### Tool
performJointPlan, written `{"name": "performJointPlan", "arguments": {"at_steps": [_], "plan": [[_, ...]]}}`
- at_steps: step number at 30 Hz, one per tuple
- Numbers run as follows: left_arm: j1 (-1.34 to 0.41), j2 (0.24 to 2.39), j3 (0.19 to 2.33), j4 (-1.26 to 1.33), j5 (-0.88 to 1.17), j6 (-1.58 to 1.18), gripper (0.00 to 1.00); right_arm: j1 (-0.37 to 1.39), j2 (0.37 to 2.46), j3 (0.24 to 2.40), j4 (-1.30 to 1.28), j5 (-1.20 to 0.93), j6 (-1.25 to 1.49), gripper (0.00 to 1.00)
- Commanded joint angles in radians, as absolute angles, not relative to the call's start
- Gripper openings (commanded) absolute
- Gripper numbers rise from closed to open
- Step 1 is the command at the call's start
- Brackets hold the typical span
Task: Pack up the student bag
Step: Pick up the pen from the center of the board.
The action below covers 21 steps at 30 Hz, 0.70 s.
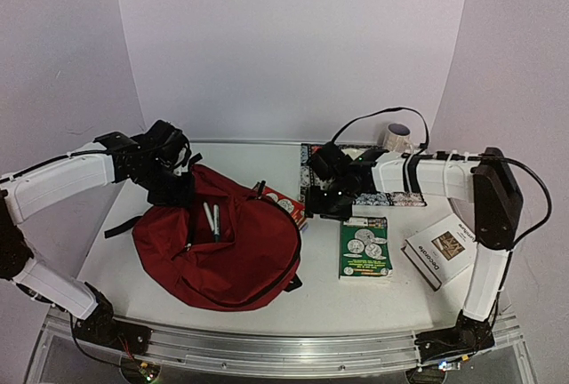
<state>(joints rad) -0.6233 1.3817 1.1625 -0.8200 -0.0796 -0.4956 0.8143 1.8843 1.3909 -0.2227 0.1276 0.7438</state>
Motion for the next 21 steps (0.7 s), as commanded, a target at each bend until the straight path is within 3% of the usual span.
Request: {"name": "performJointPlan", "arguments": {"at_steps": [1,21], "plan": [[-0.601,1.326,1.198,-0.860,-0.167,-0.462,0.00,0.820,1.976,1.437,-0.297,0.147,0.759,0.59],[-0.592,1.334,1.212,-0.862,-0.146,-0.459,0.00,0.824,2.131,1.468,-0.171,0.059,0.835,0.48]]}}
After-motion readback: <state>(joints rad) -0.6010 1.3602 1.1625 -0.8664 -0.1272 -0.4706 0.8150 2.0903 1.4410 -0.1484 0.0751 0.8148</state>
